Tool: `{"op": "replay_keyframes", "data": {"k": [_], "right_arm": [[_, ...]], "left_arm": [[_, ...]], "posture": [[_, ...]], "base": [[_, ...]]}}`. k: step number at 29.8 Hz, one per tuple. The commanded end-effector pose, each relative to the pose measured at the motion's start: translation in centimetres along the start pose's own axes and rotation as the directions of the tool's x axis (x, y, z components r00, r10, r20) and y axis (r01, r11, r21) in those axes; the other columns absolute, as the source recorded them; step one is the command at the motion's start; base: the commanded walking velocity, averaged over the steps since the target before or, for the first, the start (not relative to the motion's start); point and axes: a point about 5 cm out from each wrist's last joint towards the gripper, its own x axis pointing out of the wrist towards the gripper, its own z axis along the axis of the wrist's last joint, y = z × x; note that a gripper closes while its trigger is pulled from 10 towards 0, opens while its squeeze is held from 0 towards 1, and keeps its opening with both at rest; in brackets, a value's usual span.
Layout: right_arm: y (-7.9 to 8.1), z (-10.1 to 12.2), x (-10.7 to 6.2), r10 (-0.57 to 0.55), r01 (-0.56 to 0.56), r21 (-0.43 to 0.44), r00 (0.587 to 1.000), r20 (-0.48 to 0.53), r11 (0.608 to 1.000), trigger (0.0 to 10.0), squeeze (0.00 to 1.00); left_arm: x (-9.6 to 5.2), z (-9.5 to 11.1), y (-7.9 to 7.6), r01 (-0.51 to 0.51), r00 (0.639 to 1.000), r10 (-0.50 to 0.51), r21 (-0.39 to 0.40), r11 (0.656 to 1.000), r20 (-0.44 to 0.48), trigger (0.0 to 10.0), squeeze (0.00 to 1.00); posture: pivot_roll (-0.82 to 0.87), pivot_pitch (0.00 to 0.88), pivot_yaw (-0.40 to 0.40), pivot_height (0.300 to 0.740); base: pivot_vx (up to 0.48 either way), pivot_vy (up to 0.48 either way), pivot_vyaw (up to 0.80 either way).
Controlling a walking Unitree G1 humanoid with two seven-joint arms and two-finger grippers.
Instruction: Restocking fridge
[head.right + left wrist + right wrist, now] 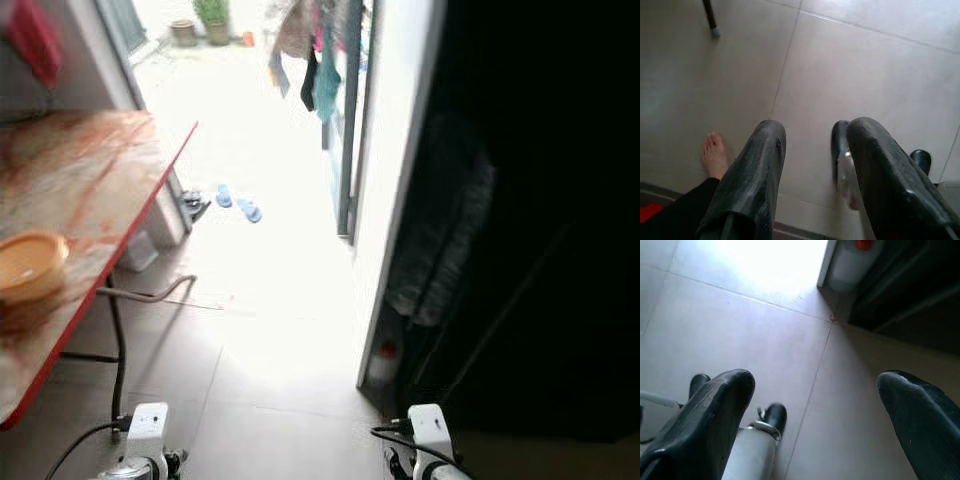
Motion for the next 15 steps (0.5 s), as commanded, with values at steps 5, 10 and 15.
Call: {"op": "replay_keyframes", "data": {"k": [5,10,15], "right_arm": [[-0.58,-0.27,-0.15,-0.013,0.013,0.007,1.0,-0.015,1.0,10.0,0.0],[-0.6,-0.2,-0.14,-0.013,0.013,0.011,1.0,-0.016,1.0,10.0,0.0],[-0.57,-0.35,-0.14,-0.018,0.019,0.036,1.0,-0.017,0.999,10.0,0.0]], "left_arm": [[0.05,0.49,-0.54,0.003,1.0,-0.002,-0.014,1.0,0.016,10.0,0.0],[0.05,0.62,-0.55,0.0,1.0,0.001,-0.021,1.0,0.024,10.0,0.0],[0.03,0.74,-0.52,-0.004,0.999,0.005,-0.019,1.0,0.046,10.0,0.0]], "posture": [[-0.09,0.023,-0.032,0.74],[-0.09,0.037,-0.034,0.74],[-0.1,0.054,-0.032,0.74]], "base": [[0.0,0.0,0.8],[0.0,0.0,0.75],[0.0,0.0,0.11]]}}
